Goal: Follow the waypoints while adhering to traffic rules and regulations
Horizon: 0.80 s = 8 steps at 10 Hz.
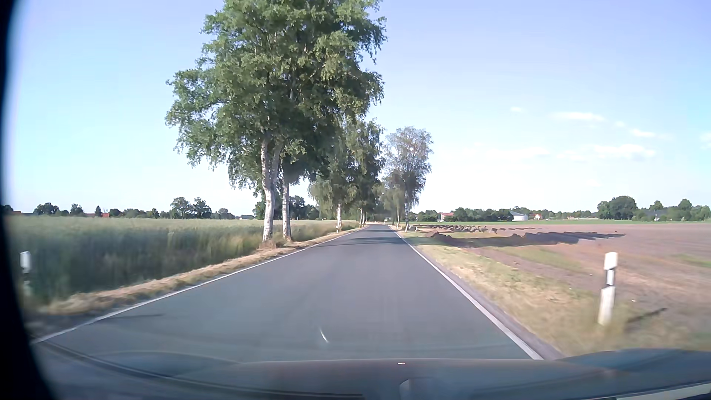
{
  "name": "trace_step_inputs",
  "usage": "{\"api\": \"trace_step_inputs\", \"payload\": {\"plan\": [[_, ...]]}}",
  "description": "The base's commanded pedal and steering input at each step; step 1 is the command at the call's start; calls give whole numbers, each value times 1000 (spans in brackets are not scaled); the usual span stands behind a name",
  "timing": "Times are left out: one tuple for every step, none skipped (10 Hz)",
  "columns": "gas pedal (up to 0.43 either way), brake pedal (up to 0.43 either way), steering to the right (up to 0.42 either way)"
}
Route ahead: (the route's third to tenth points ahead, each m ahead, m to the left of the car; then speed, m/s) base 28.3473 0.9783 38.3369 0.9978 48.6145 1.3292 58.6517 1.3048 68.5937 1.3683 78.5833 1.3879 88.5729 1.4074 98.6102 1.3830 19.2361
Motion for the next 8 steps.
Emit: {"api": "trace_step_inputs", "payload": {"plan": [[461,6,-1],[311,6,-1],[311,6,-1],[311,6,-1],[319,6,-1],[319,6,-1],[331,6,-1],[339,6,-1]]}}
